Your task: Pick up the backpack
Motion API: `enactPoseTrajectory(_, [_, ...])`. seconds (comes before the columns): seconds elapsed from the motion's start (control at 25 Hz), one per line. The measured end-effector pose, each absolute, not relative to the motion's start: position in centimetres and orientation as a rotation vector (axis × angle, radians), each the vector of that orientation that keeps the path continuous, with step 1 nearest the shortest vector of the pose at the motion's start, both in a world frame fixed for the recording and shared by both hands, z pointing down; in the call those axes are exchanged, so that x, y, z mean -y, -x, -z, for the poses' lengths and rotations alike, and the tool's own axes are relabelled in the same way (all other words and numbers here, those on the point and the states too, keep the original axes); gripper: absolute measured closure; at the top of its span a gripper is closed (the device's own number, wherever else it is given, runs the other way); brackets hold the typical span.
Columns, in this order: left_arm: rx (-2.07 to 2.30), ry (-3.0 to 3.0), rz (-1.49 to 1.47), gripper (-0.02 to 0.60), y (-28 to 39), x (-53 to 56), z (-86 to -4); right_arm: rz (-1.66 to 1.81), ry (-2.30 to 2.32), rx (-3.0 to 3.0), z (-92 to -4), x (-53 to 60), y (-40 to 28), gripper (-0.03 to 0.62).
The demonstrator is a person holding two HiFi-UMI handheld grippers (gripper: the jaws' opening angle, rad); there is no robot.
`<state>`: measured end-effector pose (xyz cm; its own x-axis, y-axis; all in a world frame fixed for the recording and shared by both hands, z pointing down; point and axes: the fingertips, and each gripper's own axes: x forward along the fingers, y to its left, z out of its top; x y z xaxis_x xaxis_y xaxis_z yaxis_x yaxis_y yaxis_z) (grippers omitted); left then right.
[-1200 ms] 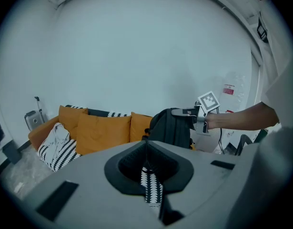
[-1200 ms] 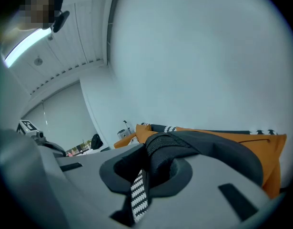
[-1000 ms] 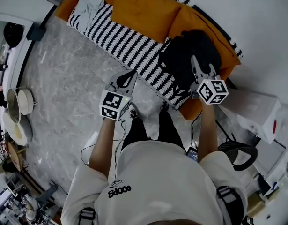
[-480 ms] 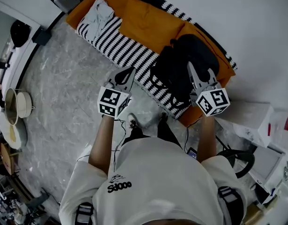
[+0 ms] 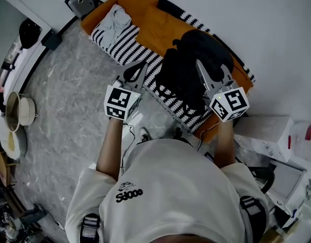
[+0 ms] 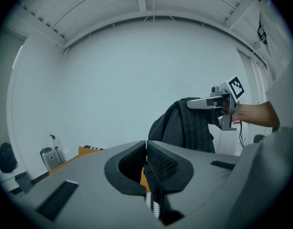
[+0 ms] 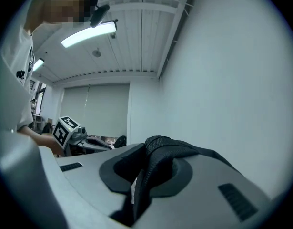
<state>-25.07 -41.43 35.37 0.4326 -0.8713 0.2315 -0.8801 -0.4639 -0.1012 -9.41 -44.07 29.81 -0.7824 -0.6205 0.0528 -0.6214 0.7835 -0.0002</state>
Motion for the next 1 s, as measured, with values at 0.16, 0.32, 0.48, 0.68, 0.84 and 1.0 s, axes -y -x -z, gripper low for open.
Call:
enactPoseTrajectory(0.16, [1.657, -2.667, -0.370, 0.557, 25.9, 40.6, -32.9, 0.017, -0.971, 2.930, -28.3, 43.0, 11.2, 0.530])
enactPoseTrajectory(0.32, [1.705, -2.696, -0.343, 0.557, 26.9, 39.9, -30.4, 0.075, -0.916, 2.945, -26.6, 42.2, 12.8, 0.530])
enactPoseTrajectory(0.48, [1.764, -2.708, -0.300, 0.557, 28.3, 38.5, -27.7, 0.130, -0.866, 2.968, -24.4, 40.7, 14.5, 0.530])
enactPoseTrajectory(0.68, [1.815, -2.746, -0.277, 0.557, 28.7, 37.1, -24.9, 0.133, -0.829, 3.005, -22.9, 39.8, 15.8, 0.530])
enactPoseTrajectory(0.84, [1.839, -2.769, -0.283, 0.557, 28.9, 36.2, -23.6, 0.160, -0.779, 3.019, -22.2, 39.0, 17.2, 0.530])
enactPoseTrajectory(1.0, [1.871, -2.759, -0.272, 0.557, 29.4, 35.3, -23.2, 0.186, -0.736, 3.021, -21.7, 37.9, 18.3, 0.530])
